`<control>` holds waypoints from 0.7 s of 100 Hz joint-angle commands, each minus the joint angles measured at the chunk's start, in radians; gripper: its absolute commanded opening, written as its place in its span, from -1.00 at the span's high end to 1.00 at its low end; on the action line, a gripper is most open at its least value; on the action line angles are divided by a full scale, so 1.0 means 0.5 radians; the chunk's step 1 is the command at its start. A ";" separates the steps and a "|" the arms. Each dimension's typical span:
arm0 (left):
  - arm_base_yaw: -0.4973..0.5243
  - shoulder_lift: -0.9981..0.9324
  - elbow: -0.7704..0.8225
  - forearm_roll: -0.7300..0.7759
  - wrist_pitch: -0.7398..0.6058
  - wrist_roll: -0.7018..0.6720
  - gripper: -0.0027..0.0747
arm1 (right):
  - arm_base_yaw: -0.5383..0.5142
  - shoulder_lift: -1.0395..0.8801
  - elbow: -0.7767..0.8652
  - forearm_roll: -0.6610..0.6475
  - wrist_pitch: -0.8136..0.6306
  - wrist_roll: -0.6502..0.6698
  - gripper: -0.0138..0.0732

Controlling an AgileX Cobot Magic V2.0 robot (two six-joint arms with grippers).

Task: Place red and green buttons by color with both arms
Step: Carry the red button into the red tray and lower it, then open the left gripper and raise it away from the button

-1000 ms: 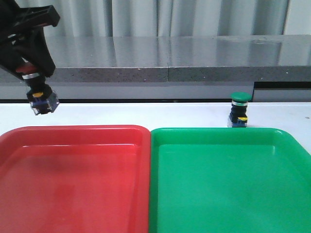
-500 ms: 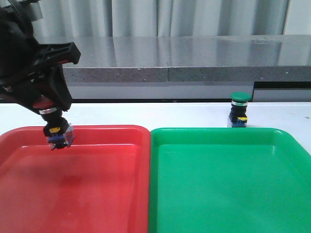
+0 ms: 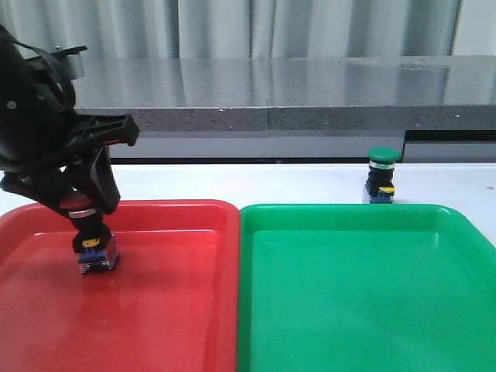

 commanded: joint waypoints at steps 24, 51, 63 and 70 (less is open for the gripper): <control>-0.013 -0.061 -0.050 -0.016 -0.084 -0.021 -0.13 | -0.015 -0.043 -0.028 -0.016 -0.146 0.000 0.84; -0.013 -0.073 -0.050 -0.016 -0.084 -0.021 -0.42 | -0.015 -0.043 -0.028 -0.016 -0.146 0.000 0.84; -0.013 -0.131 -0.050 -0.016 -0.112 -0.021 -0.42 | -0.015 -0.043 -0.028 -0.016 -0.146 0.000 0.84; -0.007 -0.180 -0.050 -0.016 -0.137 -0.021 -0.42 | -0.015 -0.043 -0.028 -0.016 -0.146 0.000 0.84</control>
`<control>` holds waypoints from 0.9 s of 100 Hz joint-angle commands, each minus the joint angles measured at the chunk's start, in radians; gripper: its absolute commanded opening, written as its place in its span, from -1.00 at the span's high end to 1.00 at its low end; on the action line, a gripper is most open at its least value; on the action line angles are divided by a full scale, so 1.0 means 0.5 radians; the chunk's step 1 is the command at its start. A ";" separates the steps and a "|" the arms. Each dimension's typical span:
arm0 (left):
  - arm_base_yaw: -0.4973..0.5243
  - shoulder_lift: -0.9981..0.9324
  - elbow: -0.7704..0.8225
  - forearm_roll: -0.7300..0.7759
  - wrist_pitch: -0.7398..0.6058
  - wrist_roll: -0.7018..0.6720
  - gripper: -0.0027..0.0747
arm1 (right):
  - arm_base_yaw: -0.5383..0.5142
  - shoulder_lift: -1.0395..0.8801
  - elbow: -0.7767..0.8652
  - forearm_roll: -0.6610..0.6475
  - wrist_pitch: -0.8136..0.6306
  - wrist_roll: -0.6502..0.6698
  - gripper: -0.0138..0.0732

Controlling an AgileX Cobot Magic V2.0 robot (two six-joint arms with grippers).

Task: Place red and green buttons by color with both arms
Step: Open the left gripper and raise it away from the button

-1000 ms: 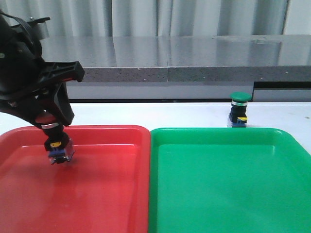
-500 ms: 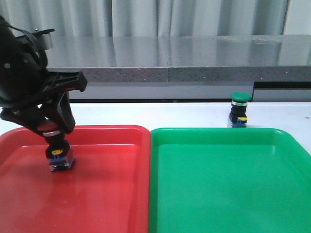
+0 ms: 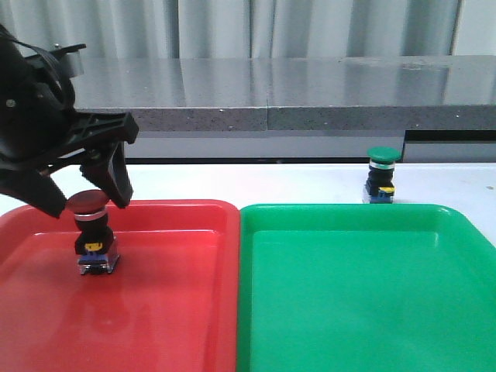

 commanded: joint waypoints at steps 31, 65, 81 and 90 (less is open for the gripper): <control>0.050 -0.416 -0.050 0.080 -0.193 -0.020 -0.42 | -0.015 -0.043 -0.028 -0.016 -0.146 0.000 0.84; 0.095 -0.836 0.023 0.261 -0.318 -0.020 -0.40 | -0.015 -0.043 -0.028 -0.016 -0.146 0.000 0.84; 0.095 -1.077 0.220 0.274 -0.519 -0.020 -0.40 | -0.015 -0.043 -0.028 -0.016 -0.146 0.000 0.84; 0.095 -1.221 0.359 0.302 -0.644 -0.020 -0.40 | -0.015 -0.043 -0.028 -0.016 -0.146 0.000 0.84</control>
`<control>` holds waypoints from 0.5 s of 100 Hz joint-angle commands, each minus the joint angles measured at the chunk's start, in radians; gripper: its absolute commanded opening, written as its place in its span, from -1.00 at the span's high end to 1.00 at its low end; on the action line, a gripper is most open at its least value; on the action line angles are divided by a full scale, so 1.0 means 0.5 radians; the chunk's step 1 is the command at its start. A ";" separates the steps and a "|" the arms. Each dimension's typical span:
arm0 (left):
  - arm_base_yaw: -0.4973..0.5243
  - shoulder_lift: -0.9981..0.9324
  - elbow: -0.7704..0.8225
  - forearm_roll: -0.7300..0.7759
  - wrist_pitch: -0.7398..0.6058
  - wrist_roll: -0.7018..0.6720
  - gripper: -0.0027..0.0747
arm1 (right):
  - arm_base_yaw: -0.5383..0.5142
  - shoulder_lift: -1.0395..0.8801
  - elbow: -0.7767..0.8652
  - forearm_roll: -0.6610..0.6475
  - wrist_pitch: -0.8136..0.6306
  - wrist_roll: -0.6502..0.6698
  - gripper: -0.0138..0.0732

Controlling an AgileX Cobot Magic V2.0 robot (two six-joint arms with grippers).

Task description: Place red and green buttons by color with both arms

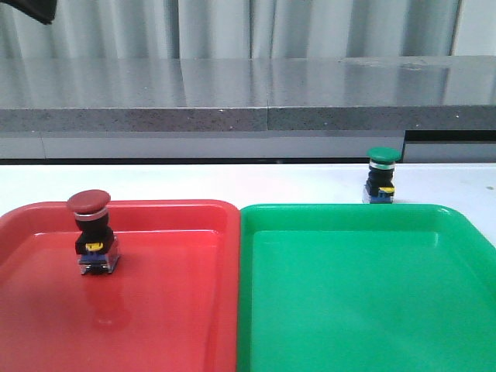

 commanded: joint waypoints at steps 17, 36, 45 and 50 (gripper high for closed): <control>0.009 -0.431 0.292 0.024 -0.410 -0.017 -0.40 | -0.015 -0.043 -0.028 -0.016 -0.146 0.000 0.84; 0.009 -0.693 0.538 0.071 -0.439 -0.017 -0.35 | -0.015 -0.043 -0.028 -0.016 -0.146 0.000 0.84; 0.009 -0.819 0.627 0.075 -0.439 -0.009 -0.17 | -0.015 -0.043 -0.028 -0.016 -0.146 0.000 0.84; 0.009 -0.882 0.662 0.075 -0.435 -0.009 -0.04 | -0.015 -0.043 -0.028 -0.016 -0.146 0.000 0.84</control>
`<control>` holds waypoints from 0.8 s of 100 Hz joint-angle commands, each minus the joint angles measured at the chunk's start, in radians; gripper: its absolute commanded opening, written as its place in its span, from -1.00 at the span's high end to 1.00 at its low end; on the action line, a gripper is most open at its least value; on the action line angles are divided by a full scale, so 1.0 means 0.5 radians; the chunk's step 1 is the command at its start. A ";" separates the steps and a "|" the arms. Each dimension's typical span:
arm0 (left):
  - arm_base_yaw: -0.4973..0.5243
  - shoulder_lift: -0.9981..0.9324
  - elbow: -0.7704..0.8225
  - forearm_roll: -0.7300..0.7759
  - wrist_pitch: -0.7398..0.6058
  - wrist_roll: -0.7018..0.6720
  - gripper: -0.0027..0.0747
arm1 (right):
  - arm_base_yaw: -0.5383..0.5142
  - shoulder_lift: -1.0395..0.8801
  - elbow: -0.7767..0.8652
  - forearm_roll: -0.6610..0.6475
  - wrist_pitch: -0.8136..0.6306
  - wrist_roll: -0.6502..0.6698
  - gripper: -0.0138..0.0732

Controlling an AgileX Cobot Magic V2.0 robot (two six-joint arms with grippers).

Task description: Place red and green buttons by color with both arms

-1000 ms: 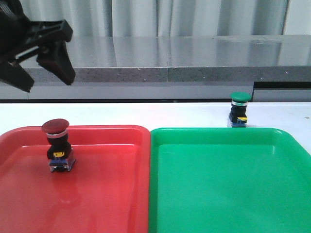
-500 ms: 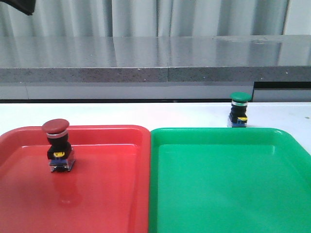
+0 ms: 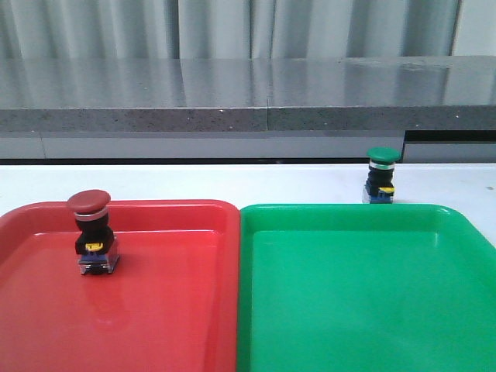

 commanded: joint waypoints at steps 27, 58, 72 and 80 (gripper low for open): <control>0.005 -0.349 0.059 0.008 -0.138 -0.005 0.84 | -0.015 -0.043 -0.028 -0.016 -0.146 0.000 0.84; 0.005 -0.370 0.059 0.008 -0.138 -0.005 0.98 | -0.015 -0.043 -0.028 -0.016 -0.146 0.000 0.84; 0.005 -0.370 0.059 0.003 -0.138 -0.005 0.98 | -0.015 -0.043 -0.028 -0.016 -0.146 0.000 0.84; 0.005 -0.370 0.059 0.003 -0.138 -0.005 0.98 | -0.015 -0.043 -0.028 -0.016 -0.146 0.000 0.84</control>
